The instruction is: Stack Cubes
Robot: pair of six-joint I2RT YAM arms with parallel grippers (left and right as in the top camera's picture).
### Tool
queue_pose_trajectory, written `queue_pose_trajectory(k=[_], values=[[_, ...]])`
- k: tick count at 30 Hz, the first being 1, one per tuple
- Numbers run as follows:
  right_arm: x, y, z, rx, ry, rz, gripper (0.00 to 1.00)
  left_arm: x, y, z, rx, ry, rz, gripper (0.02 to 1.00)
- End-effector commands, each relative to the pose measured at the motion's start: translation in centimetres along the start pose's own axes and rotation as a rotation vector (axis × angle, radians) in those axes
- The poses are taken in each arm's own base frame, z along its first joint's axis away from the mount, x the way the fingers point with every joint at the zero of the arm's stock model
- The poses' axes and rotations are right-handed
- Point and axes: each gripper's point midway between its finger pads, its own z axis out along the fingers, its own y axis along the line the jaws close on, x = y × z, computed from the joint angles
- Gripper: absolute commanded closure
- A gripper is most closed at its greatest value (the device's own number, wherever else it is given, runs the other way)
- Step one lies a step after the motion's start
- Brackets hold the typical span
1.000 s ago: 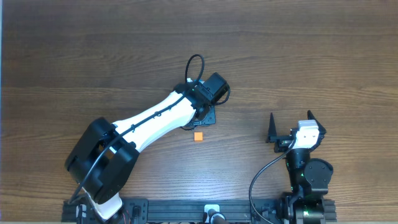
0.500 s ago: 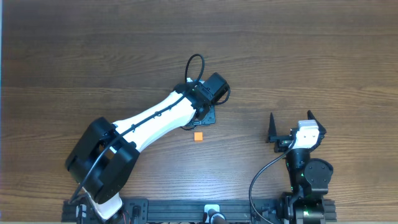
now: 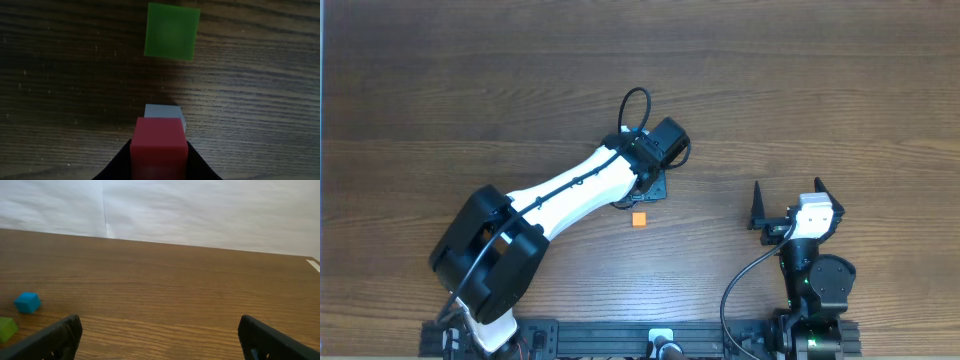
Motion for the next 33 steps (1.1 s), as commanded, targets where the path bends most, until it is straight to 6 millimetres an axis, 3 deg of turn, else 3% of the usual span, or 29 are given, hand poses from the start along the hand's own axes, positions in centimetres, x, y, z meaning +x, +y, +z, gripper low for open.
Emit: queue_pose_trajectory(k=[1,9,17,22,25,33], values=[[0.1,0.0,0.0,0.004,0.000,0.002,0.012,-0.8,-0.2,0.1,-0.003,-0.019,0.008,0.838],[0.1,0.0,0.0,0.004,-0.001,0.002,0.007,-0.8,-0.2,0.1,-0.003,-0.018,0.008,0.678],[0.1,0.0,0.0,0.004,0.000,0.002,0.009,-0.7,-0.3,0.1,0.002,-0.013,0.008,0.592],[0.2,0.0,0.0,0.004,0.000,0.002,0.009,-0.5,-0.5,0.0,0.014,-0.002,0.008,0.308],[0.1,0.0,0.0,0.004,0.000,0.002,0.009,-0.3,-0.8,-0.5,0.037,0.004,0.006,0.220],[0.1,0.0,0.0,0.004,0.000,0.002,0.009,2.0,-1.8,-3.3,0.060,0.015,0.045,0.196]])
